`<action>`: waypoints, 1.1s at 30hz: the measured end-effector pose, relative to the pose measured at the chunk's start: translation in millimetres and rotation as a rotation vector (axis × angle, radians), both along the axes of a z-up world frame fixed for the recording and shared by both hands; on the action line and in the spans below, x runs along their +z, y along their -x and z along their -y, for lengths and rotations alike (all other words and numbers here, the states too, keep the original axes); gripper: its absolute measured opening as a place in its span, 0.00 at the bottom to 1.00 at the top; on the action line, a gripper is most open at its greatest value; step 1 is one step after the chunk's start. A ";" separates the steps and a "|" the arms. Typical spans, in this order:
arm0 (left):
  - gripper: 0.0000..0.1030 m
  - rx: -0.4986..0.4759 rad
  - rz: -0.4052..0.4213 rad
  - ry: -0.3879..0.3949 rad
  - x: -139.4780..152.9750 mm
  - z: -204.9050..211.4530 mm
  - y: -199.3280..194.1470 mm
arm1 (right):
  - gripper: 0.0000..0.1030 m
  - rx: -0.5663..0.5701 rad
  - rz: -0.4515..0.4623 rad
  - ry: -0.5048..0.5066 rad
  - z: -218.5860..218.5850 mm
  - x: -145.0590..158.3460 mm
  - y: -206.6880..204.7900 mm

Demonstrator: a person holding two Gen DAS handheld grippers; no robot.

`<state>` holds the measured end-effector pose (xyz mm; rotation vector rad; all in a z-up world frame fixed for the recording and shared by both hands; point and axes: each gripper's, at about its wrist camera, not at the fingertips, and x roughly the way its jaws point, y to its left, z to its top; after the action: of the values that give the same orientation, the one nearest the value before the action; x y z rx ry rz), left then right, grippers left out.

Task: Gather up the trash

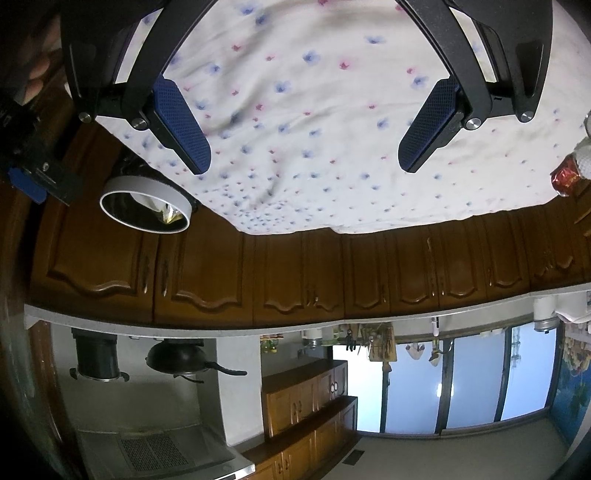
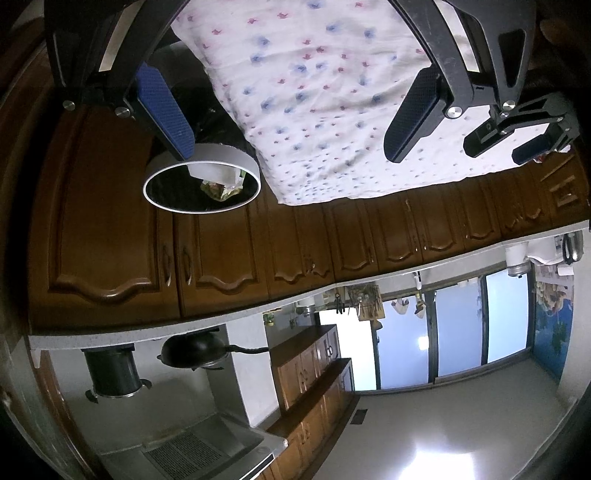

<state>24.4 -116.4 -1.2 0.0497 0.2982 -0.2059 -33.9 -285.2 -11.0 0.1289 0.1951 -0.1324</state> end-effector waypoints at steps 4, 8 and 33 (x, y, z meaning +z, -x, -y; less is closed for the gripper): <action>1.00 0.000 -0.002 0.000 -1.6 0.7 -0.9 | 1.00 0.001 -0.001 -0.001 0.3 -0.2 0.2; 1.00 -0.003 -0.007 -0.005 -3.4 1.1 -2.2 | 1.00 0.000 -0.002 0.000 -2.0 -0.4 1.2; 1.00 -0.018 -0.030 -0.009 -6.2 -0.5 -7.6 | 1.00 0.002 -0.001 -0.011 -12.9 1.9 2.5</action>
<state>32.0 -115.8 -7.4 0.0579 0.3282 -0.2237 -36.4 -272.3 -9.1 0.1397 0.1967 -0.1298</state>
